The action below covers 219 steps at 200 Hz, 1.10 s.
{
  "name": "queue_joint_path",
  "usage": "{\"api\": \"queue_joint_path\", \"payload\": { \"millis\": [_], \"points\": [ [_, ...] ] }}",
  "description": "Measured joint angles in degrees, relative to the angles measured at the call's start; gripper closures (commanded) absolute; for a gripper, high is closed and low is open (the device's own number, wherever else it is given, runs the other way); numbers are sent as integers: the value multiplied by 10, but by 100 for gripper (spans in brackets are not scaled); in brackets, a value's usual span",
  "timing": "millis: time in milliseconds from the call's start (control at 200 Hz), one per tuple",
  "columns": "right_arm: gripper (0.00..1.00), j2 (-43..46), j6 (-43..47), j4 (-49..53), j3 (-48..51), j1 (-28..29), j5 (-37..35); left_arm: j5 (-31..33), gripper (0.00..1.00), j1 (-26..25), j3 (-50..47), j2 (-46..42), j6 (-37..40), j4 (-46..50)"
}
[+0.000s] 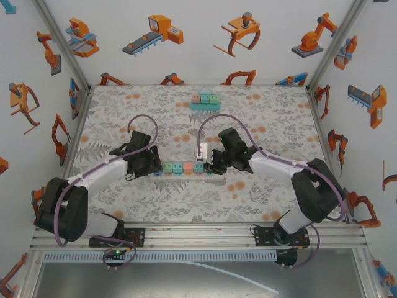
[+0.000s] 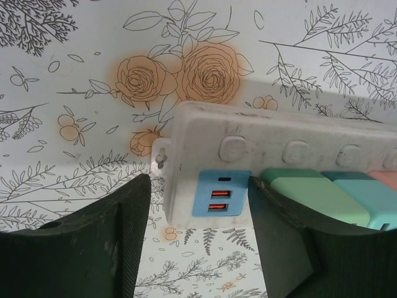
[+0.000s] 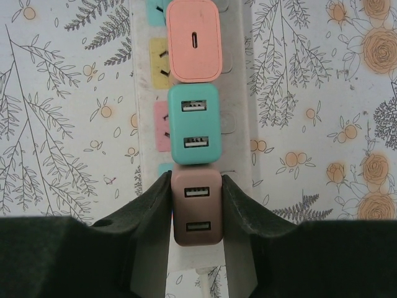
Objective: Pull the plug off the socket
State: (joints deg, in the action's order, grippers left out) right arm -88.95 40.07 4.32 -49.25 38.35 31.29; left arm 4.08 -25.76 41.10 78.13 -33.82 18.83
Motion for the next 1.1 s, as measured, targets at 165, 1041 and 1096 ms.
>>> {"api": "queue_joint_path", "payload": {
  "millis": [165, 1041, 1096],
  "points": [
    [80, -4, -6, 12, -9, 0, 0, -1, 41, 1, 0, 4, -1, -8],
    [93, -10, -19, 94, -59, 6, -57, 42, 41, -31, 30, 39, -3, -16],
    [93, -10, -20, 94, -59, 6, -59, 43, 41, -32, 30, 39, -3, -16]
  ]
}}
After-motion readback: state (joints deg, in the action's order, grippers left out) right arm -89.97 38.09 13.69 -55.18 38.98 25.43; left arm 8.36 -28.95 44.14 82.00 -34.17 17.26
